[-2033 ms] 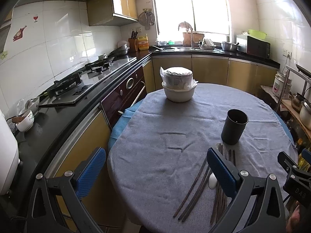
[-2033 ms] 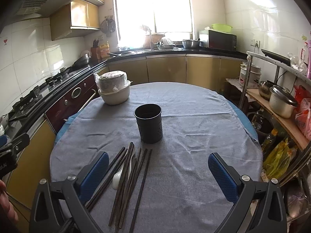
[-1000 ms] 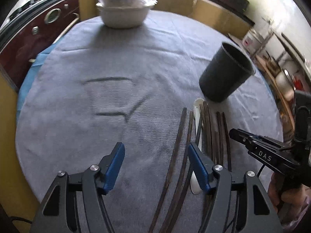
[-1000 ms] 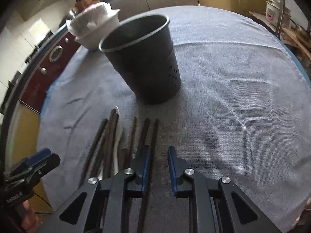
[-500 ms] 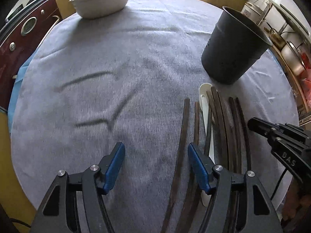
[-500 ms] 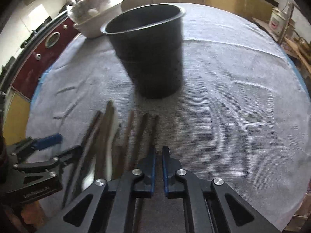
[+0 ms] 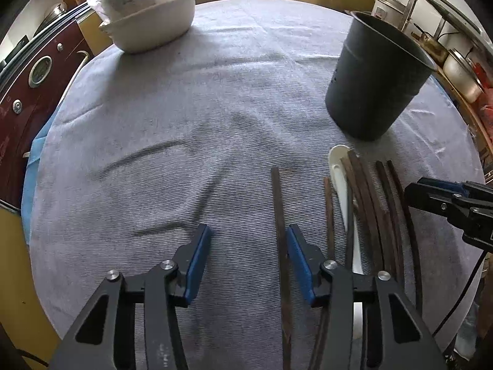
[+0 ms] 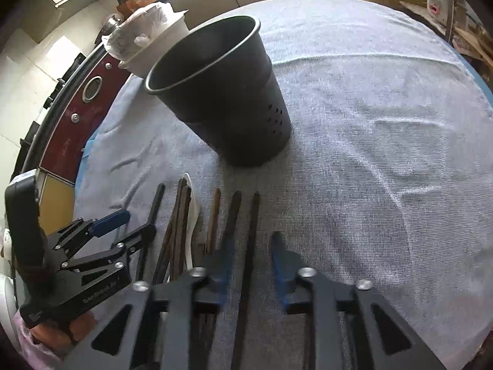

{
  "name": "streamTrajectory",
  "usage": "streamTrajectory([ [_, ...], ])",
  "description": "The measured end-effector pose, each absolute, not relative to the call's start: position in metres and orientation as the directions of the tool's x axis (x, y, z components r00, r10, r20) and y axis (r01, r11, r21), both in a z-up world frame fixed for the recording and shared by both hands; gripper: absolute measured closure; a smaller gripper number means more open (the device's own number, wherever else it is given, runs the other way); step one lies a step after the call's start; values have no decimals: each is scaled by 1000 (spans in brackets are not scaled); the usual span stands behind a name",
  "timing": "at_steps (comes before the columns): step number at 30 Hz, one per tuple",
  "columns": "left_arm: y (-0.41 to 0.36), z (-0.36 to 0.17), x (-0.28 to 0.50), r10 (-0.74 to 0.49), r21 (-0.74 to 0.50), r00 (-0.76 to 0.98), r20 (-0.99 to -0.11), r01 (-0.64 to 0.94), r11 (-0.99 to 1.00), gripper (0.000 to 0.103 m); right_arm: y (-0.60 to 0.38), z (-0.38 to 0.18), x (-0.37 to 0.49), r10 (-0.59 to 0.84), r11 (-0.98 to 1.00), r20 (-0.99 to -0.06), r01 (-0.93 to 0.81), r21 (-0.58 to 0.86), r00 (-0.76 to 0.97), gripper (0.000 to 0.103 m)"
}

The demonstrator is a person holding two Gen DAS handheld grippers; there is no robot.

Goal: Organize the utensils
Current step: 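Grasp a dark chopstick with the right tool while the left tool grasps another chopstick, then carry both chopsticks over the black cup and open both tools to drop them in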

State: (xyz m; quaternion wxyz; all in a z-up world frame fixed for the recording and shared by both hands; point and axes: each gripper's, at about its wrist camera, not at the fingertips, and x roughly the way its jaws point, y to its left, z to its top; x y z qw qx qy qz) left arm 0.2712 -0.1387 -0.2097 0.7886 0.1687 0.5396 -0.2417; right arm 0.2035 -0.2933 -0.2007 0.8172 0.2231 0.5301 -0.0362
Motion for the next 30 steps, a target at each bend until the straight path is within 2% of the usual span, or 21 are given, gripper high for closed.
streamTrajectory([
  [2,-134,-208,274,-194,0,291,-937,554,833,51,-286,-203,207,146,912,-886,287,293,441,59],
  [4,-124,-210,277,-195,-18,274,-942,538,843,51,-282,-206,213,107,928,-906,286,239,409,79],
  [5,-125,-210,281,-195,-25,265,-944,532,846,51,-278,-206,215,70,938,-910,283,199,408,81],
  [11,-139,-211,300,-179,-21,262,-948,512,859,50,-259,-207,233,-1,973,-942,216,76,336,81],
  [12,-141,-211,302,-179,-19,266,-947,509,861,50,-251,-209,239,-12,977,-943,206,61,333,83],
  [13,-141,-211,304,-178,-20,270,-946,501,865,50,-246,-209,242,-33,982,-940,184,32,339,92],
  [14,-141,-211,305,-175,-15,277,-945,497,867,57,-243,-210,244,-32,984,-938,177,31,346,95],
  [15,-140,-210,307,-177,-14,285,-942,494,869,76,-244,-210,243,-18,982,-937,182,49,349,95],
  [17,-135,-208,311,-198,-45,277,-940,475,879,96,-249,-209,237,30,974,-934,199,107,356,96],
  [19,-122,-208,316,-250,-122,248,-936,436,892,97,-258,-206,229,71,967,-921,199,158,384,96],
  [22,-110,-197,309,-299,-169,270,-915,417,893,97,-265,-191,213,112,955,-886,198,222,451,97],
  [30,-99,-127,262,-423,-191,401,-813,503,843,97,-286,-143,164,110,954,-788,158,255,606,97],
])
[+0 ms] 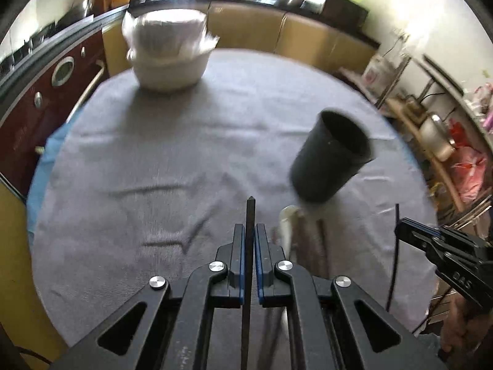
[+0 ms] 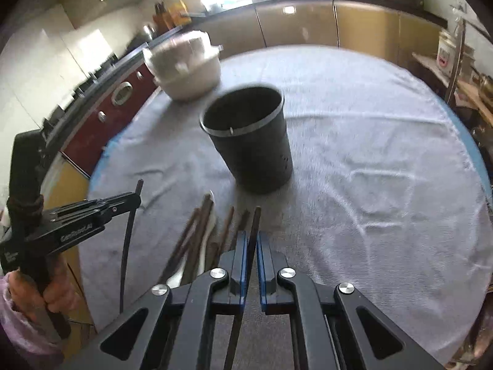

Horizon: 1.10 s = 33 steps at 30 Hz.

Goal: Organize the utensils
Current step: 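Carry both chopsticks over the black cup and open both tools to drop them in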

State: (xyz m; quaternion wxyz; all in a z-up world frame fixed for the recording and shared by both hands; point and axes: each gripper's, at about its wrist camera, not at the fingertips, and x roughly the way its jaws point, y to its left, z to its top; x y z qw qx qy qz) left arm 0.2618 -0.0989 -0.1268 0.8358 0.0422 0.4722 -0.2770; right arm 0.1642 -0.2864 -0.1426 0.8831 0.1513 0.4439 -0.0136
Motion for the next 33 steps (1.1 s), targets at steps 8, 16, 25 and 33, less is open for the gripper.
streamTrajectory([
  [8,-89,-52,214,-525,-197,521,-673,558,806,97,-305,-72,126,74,954,-666,142,264,743,97],
  [16,-98,-27,209,-559,-195,564,-608,576,794,97,-312,-28,113,33,954,-560,142,265,828,97],
  [25,-98,-3,197,-578,-195,593,-561,584,788,97,-312,-9,109,21,955,-509,133,265,861,98],
  [33,-96,17,198,-574,-181,615,-540,581,793,97,-299,23,116,14,974,-475,95,206,880,98],
])
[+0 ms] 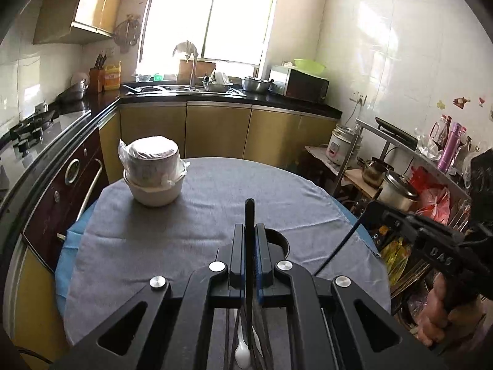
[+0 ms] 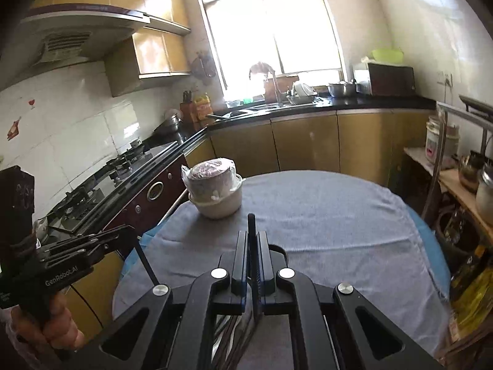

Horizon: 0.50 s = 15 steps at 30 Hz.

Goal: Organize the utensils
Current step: 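Carry both chopsticks over the black cup and open both tools to drop them in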

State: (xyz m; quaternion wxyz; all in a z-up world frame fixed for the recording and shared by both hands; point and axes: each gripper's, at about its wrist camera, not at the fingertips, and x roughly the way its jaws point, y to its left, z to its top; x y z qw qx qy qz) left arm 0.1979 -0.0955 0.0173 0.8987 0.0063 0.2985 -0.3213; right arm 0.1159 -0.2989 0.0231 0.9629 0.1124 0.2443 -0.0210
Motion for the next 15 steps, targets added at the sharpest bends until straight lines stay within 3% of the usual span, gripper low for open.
streamTrajectory([
  [10,-123,59,220,-602,-150,633,-487,618,772,97,-299,74,131,-13,984,-418,85,154,908,98],
  [15,-137,81,249,-631,-200,645,-430,614,764,97,-299,94,154,-33,986,-390,94,137,920,98],
])
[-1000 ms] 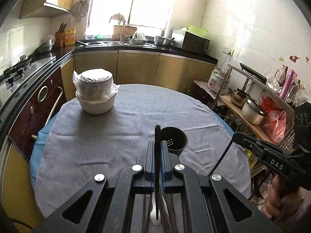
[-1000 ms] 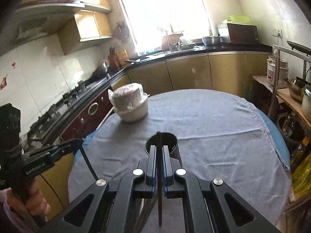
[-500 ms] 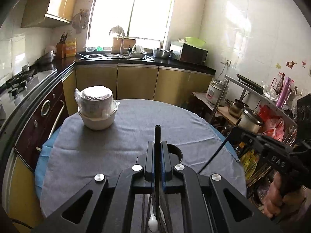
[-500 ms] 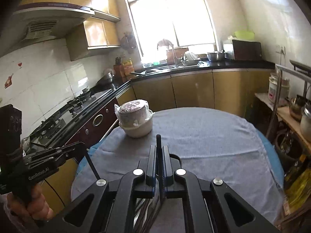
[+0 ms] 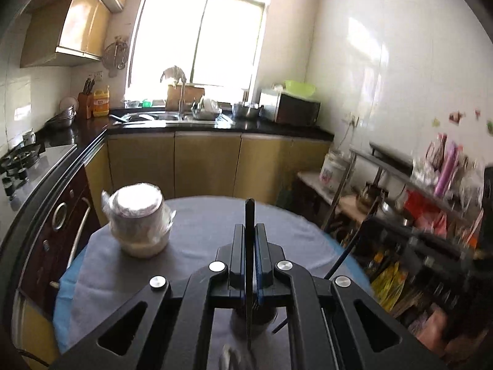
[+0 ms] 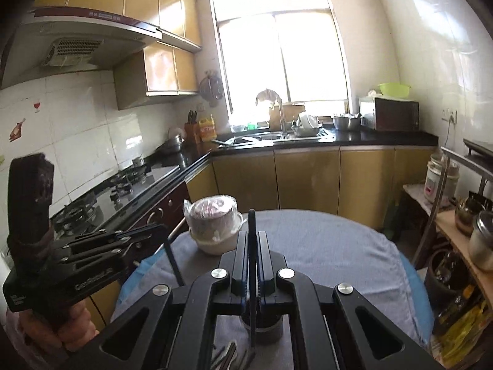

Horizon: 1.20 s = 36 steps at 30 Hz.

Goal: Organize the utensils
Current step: 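Carry both chopsticks over the black cup and open both tools to drop them in, then move both open tools back toward the chopsticks and spoons on the cloth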

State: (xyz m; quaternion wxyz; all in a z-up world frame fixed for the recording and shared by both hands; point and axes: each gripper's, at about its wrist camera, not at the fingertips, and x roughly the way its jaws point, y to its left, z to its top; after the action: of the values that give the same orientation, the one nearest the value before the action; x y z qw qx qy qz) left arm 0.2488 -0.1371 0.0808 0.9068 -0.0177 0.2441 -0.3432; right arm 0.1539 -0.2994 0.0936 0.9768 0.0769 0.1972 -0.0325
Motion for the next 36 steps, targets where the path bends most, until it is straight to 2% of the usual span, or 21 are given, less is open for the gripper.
streamTrajectory([
  [4,-148,80,269,-633,-224,676,-379,596,771,97,-301,94,176,-49,987,-384,104,125,922,98],
  [6,-156,70,282,-616,-228,691,-379,575,786,97,-304,86,188,-58,985,-386,116,126,920,98],
  [15,-163,-20,323,-589,-334,613,-527,488,806,97,-329,19,220,-19,972,-515,136,190,857,98],
  [18,-158,-34,323,-582,-336,592,-558,480,811,97,-332,-6,227,11,969,-575,134,209,818,98],
  [20,-151,-41,320,-563,-309,588,-581,481,821,90,-337,-19,230,38,957,-610,146,249,792,97],
  [21,-146,-44,317,-558,-295,580,-593,488,821,79,-339,-25,230,61,948,-626,151,279,777,94],
  [22,-142,-45,314,-552,-283,581,-597,492,823,72,-341,-30,229,80,941,-635,152,303,768,84],
  [23,-135,-46,310,-540,-263,588,-602,492,830,55,-344,-34,227,94,932,-640,158,325,763,78],
  [24,-130,-46,307,-535,-254,593,-602,494,832,45,-346,-38,220,89,924,-637,175,340,766,68],
  [25,-122,-45,302,-538,-246,598,-594,502,830,45,-347,-39,214,82,918,-630,187,349,772,55],
  [27,-105,-42,292,-543,-228,610,-577,518,824,45,-350,-41,197,72,906,-603,200,372,795,46],
  [32,-52,-53,262,-497,-146,677,-543,507,849,39,-350,-48,148,19,893,-576,245,377,817,46],
  [34,-34,-67,252,-443,-116,689,-574,467,877,39,-345,-54,135,25,898,-599,245,365,800,46],
  [36,-18,-79,243,-433,-147,671,-602,440,886,39,-336,-62,124,21,901,-644,264,344,765,46],
])
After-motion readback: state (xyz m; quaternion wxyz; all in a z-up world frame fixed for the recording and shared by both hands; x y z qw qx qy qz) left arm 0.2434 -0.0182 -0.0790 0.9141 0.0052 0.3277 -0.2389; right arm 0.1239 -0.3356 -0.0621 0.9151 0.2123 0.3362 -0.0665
